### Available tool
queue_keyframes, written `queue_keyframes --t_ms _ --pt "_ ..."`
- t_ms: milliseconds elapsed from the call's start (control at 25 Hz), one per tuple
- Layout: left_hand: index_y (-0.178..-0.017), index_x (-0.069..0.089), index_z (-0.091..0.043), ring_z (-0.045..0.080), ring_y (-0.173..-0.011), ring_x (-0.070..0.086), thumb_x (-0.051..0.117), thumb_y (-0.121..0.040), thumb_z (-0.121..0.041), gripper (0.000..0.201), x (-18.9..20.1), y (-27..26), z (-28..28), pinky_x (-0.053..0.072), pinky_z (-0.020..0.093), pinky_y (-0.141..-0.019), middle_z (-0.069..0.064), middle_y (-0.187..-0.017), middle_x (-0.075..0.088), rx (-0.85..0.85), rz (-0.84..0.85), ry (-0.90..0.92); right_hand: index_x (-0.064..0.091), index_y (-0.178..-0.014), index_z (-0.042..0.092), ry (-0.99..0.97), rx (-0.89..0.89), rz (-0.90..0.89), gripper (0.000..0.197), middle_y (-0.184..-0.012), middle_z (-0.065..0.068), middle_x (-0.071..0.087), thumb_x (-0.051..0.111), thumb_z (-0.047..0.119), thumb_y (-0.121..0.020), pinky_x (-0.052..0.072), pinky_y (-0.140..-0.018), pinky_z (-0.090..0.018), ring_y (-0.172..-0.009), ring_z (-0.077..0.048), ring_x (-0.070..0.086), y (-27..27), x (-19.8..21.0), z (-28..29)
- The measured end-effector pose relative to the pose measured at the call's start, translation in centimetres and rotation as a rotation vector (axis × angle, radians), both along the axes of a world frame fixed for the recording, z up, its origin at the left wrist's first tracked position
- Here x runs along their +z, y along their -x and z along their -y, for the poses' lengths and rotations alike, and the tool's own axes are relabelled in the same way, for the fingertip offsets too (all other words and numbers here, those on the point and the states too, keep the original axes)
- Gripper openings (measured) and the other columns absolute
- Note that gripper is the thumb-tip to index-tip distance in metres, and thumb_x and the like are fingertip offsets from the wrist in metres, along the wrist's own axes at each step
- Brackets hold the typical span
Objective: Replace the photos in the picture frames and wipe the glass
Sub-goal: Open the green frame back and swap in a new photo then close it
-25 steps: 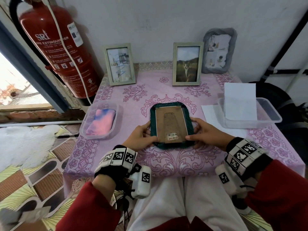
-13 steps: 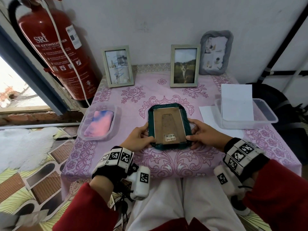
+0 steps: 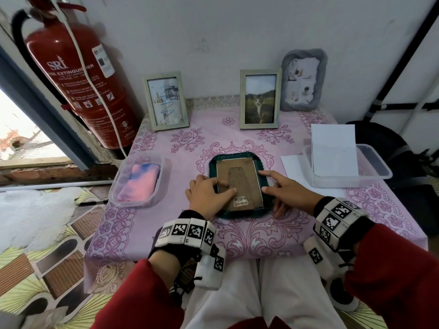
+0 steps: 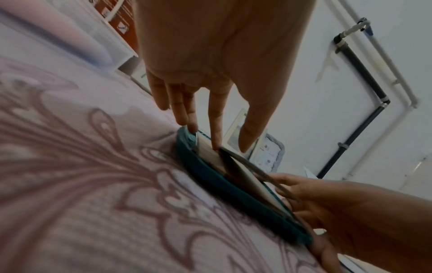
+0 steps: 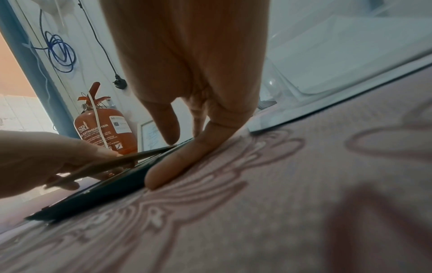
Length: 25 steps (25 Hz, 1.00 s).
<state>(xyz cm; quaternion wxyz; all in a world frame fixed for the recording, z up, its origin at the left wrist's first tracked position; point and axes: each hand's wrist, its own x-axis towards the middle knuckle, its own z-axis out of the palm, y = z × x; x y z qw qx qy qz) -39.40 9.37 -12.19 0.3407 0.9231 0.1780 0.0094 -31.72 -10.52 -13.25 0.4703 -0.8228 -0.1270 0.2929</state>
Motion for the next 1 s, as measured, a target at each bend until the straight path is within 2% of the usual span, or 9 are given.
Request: queue_keyframes --t_ms 200,320,440,520,600,640,760,880,1000 --pt "-0.084 0.065 -0.029 0.019 -0.116 0.035 0.073 -0.067 -0.053 0.031 0.1 -0.5 0.9 0.02 0.032 -0.088 -0.001 -0.117 0.046 0.103 0.005 0.098 0.033 -0.141 0.036 -0.002 0.006 0.004 0.049 -0.059 -0.009 0.057 0.047 0.021 -0.096 0.055 -0.047 -0.026 -0.047 -0.024 0.066 0.0 0.1 0.1" --pt "-0.081 0.063 -0.032 0.02 -0.118 0.038 0.077 -0.066 -0.044 0.025 0.2 -0.8 1.0 0.026 0.033 -0.093 -0.001 -0.118 0.047 0.123 0.04 0.146 0.033 -0.141 0.033 0.001 0.0 0.009 0.047 -0.059 -0.009 0.06 0.045 0.021 -0.097 0.055 -0.046 -0.026 -0.045 -0.023 0.065 0.0 0.1 0.0" --pt "-0.082 0.063 -0.028 0.025 -0.114 0.046 0.079 -0.069 -0.029 0.02 0.1 -0.9 1.1 0.04 0.039 -0.101 0.003 -0.113 0.05 0.09 0.093 0.244 0.034 -0.139 0.031 0.015 -0.006 0.001 0.043 -0.058 -0.014 0.065 0.041 0.023 -0.098 0.055 -0.046 -0.026 -0.044 -0.024 0.065 -0.1 0.1 0.0" --pt "-0.084 0.064 -0.02 0.022 -0.098 0.059 0.077 -0.072 -0.019 0.018 0.3 -0.9 1.1 0.055 0.032 -0.082 0.011 -0.109 0.06 0.096 0.133 0.381 0.035 -0.137 0.03 0.017 -0.01 0.006 0.04 -0.062 -0.017 0.066 0.041 0.024 -0.098 0.055 -0.045 -0.027 -0.043 -0.024 0.065 -0.1 0.2 -0.1" --pt "-0.089 0.064 -0.013 0.012 -0.074 0.062 0.074 -0.075 -0.012 0.017 0.4 -0.9 1.0 0.053 0.013 -0.057 0.012 -0.096 0.065 0.104 0.143 0.484 0.037 -0.136 0.03 0.017 -0.009 0.023 0.039 -0.063 -0.016 0.064 0.042 0.025 -0.098 0.053 -0.043 -0.025 -0.042 -0.024 0.064 0.0 0.2 -0.1" --pt "-0.09 0.064 -0.011 0.009 -0.069 0.06 0.073 -0.076 -0.01 0.017 0.4 -0.8 0.8 0.05 0.01 -0.053 0.01 -0.09 0.065 0.11 0.147 0.508 0.037 -0.136 0.03 0.015 -0.008 0.033 0.04 -0.061 -0.014 0.063 0.043 0.025 -0.097 0.052 -0.042 -0.024 -0.041 -0.023 0.064 0.1 0.2 -0.1" --pt "-0.094 0.064 -0.011 0.013 -0.074 0.059 0.073 -0.077 -0.01 0.019 0.4 -0.2 -0.2 0.053 0.014 -0.061 0.007 -0.088 0.063 0.125 0.193 0.531 0.036 -0.139 0.03 0.011 -0.004 0.056 0.045 -0.055 -0.008 0.058 0.047 0.022 -0.096 0.049 -0.04 -0.022 -0.041 -0.021 0.063 0.2 0.1 -0.1" --pt "-0.109 0.06 -0.011 0.022 -0.085 0.055 0.073 -0.076 -0.007 0.035 0.2 0.4 -1.6 0.055 0.036 -0.078 0.008 -0.1 0.057 0.136 0.24 0.518 0.036 -0.139 0.03 0.012 -0.009 0.061 0.046 -0.048 0.0 0.059 0.048 0.02 -0.095 0.048 -0.04 -0.021 -0.041 -0.021 0.063 0.3 0.0 0.0" --pt "-0.119 0.057 -0.008 0.022 -0.083 0.054 0.073 -0.076 -0.004 0.046 0.0 0.9 -3.2 0.054 0.04 -0.081 0.002 -0.091 0.054 0.144 0.246 0.5 0.036 -0.139 0.031 0.014 -0.015 0.063 0.046 -0.054 -0.005 0.058 0.048 0.02 -0.095 0.048 -0.041 -0.022 -0.043 -0.023 0.063 0.3 0.1 0.0"
